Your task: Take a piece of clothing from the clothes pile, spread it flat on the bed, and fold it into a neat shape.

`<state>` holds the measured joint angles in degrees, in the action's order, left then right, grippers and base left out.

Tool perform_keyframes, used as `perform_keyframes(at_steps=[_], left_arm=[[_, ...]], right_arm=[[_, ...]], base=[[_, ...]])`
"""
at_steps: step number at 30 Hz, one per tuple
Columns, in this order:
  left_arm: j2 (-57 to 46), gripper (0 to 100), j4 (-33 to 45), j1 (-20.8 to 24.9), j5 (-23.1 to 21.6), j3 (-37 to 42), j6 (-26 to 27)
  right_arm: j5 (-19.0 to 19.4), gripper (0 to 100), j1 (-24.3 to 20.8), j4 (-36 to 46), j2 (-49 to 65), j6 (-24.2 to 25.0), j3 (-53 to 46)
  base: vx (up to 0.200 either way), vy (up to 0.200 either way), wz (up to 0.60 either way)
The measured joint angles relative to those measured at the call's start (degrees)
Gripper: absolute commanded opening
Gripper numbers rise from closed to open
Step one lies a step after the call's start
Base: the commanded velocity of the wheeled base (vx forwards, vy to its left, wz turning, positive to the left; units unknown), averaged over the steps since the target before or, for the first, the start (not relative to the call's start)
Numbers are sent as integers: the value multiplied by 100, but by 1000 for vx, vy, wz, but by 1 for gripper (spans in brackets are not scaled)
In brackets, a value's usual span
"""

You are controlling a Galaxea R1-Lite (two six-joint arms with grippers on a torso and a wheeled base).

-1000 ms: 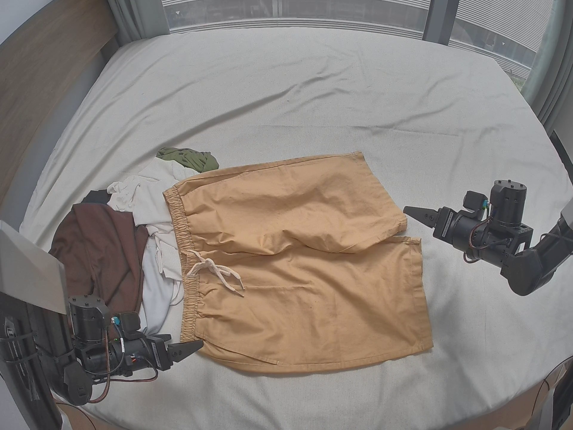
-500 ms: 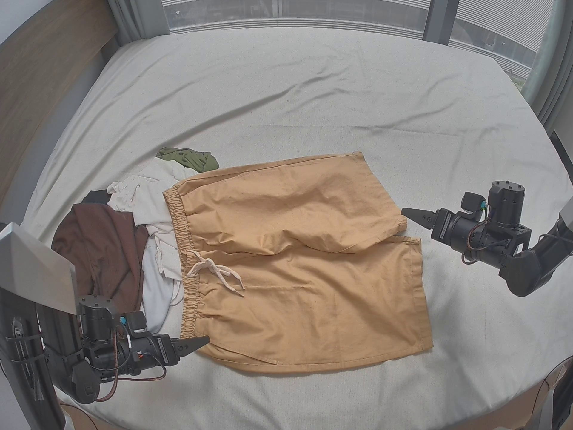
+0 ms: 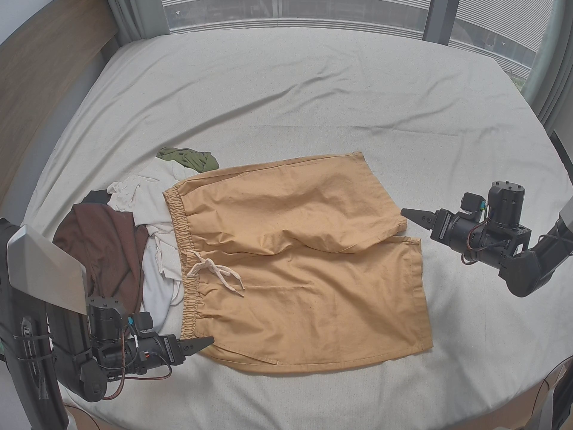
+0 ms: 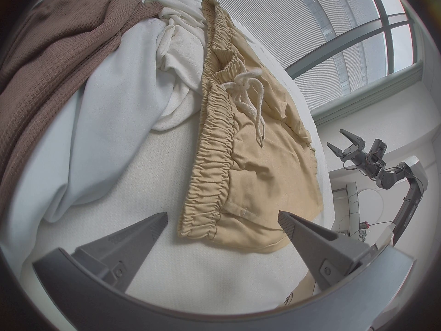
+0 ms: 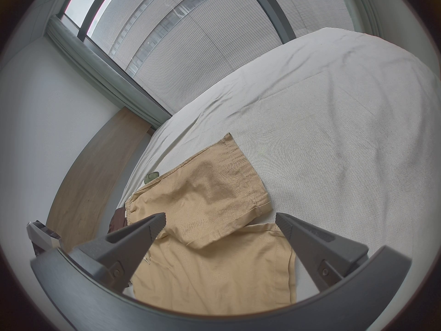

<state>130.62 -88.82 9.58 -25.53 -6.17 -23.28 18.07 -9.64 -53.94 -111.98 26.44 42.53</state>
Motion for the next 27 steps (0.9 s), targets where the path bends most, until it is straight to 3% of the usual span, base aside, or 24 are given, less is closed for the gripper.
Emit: perform_keyframes(at_steps=[7, 12, 16, 27], left_arm=[[22, 0, 4, -16, 24, -46, 2], [22, 0, 4, -40, 24, -44, 18], [-35, 0, 2, -51, 18, -5, 38], [-217, 0, -2, -52, -11, 160, 158]], right_arm=[[2, 100, -2, 41, 2, -79, -108], [7, 100, 13, 262, 2, -936, -472], [5, 100, 22, 657, 5, -1248, -852], [2, 100, 50, 1390, 44, -1518, -1381]], base=[[0, 0, 0], [0, 0, 0], [0, 0, 0], [0, 0, 0]])
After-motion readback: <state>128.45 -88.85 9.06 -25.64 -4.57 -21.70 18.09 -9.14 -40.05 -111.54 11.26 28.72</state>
